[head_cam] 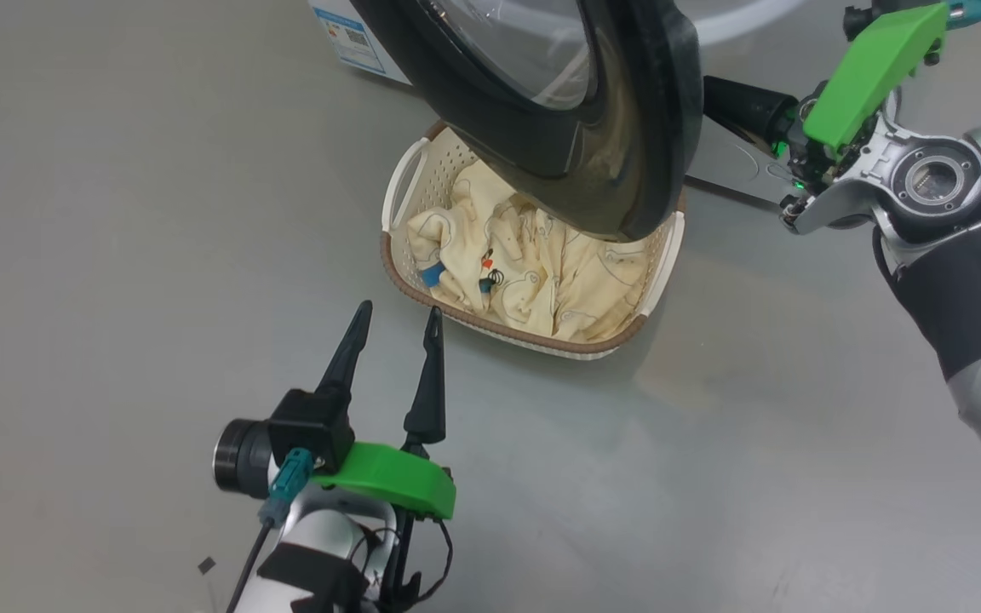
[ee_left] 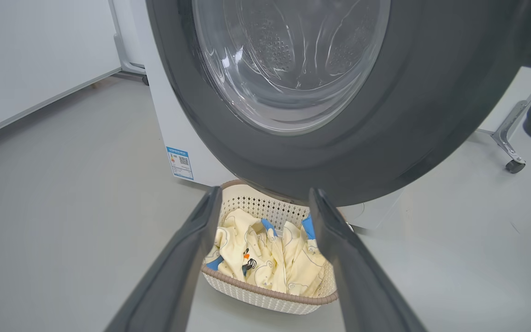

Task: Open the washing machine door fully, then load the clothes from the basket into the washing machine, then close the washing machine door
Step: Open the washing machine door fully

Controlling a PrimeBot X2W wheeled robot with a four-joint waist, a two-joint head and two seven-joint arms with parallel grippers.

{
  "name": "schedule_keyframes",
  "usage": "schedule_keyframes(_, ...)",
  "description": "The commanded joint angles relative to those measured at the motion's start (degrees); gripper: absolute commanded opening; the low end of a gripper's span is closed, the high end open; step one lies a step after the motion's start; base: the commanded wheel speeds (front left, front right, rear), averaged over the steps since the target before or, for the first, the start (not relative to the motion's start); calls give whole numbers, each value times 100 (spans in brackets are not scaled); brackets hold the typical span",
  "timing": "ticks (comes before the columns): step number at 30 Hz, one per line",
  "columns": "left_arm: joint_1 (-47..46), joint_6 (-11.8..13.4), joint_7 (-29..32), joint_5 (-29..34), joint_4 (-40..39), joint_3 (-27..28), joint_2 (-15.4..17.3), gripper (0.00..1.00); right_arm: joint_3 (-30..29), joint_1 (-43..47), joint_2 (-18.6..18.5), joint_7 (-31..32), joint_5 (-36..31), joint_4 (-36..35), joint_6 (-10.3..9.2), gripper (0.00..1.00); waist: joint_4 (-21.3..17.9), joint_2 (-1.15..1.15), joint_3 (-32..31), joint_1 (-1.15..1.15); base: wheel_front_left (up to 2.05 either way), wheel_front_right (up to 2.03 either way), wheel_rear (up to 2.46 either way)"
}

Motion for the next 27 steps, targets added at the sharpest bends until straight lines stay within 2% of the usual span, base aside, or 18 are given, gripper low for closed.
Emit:
schedule_keyframes(1, 25, -10, -81, 89, -148, 215, 92, 100, 74, 75, 165, 68, 45, -262, 20, 0, -8, 0, -30, 0, 0, 0, 0)
schedule_keyframes(27, 129, -43, -81, 114, -103, 147, 92, 100, 326, 571, 542, 350, 204, -750, 20, 0, 31, 0, -177, 0, 0, 0, 0)
